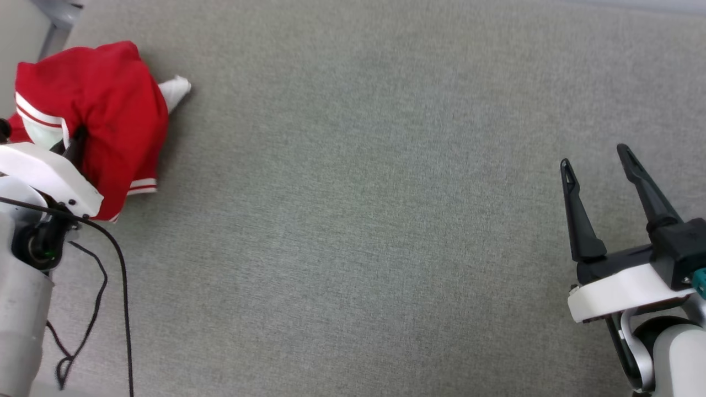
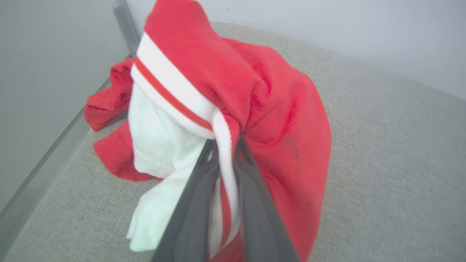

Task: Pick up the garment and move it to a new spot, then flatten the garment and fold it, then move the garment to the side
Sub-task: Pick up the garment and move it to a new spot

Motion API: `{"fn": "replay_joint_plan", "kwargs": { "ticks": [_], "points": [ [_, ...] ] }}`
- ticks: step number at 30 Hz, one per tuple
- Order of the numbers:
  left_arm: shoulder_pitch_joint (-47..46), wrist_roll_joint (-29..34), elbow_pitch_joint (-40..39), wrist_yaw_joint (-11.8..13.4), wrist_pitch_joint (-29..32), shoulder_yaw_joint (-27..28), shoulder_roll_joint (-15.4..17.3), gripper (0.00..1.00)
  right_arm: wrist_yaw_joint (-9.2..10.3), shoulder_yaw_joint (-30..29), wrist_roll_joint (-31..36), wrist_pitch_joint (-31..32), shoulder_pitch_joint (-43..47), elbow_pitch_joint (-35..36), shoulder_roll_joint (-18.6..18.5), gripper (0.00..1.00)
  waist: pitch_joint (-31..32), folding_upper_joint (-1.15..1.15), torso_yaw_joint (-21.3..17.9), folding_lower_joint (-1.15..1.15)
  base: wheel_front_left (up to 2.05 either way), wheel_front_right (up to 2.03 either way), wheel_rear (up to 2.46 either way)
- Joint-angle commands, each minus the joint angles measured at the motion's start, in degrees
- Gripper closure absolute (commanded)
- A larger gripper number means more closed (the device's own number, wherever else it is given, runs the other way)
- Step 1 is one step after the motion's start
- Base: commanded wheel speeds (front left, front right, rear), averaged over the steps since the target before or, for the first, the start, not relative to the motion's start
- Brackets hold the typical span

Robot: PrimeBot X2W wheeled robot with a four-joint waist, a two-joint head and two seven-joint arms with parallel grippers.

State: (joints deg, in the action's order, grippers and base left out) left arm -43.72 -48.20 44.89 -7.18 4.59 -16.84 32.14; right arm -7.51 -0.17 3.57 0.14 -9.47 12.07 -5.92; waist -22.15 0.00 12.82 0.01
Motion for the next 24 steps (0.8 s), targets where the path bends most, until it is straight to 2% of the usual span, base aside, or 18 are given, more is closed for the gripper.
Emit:
{"fn": "replay_joint_plan", "kwargs": {
  "ticks": [1, 12, 17, 24],
  "points": [
    [-0.33, 0.04, 0.11, 0.15, -1.11, 0.04, -0.62, 1.0, 0.04, -0.17, -0.1, -0.38, 0.54, -0.25, 0.46, 0.0, 2.3, 0.0, 0.62, -0.01, 0.0, 0.0, 0.0],
    [1.53, 6.67, -7.04, 6.14, -16.04, -1.02, -2.31, 1.0, 0.05, -0.89, -0.8, -2.51, 3.07, -3.39, 2.66, 0.0, 10.56, 0.0, -1.54, -0.01, 0.0, 0.0, 0.0],
    [3.93, 8.73, -14.17, 8.49, -17.62, -2.42, -3.78, 1.0, 0.04, -1.4, -1.02, -3.03, 4.14, -3.99, 2.96, 0.0, 12.7, 0.0, -4.06, -0.01, 0.0, 0.0, 0.0],
    [8.21, 10.7, -25.7, 11.75, -17.61, -5.34, -6.6, 1.0, 0.04, -1.66, -2.59, -3.48, 5.49, -4.41, 3.05, 0.0, 14.43, 0.0, -9.5, -0.01, 0.0, 0.0, 0.0]
  ]
}}
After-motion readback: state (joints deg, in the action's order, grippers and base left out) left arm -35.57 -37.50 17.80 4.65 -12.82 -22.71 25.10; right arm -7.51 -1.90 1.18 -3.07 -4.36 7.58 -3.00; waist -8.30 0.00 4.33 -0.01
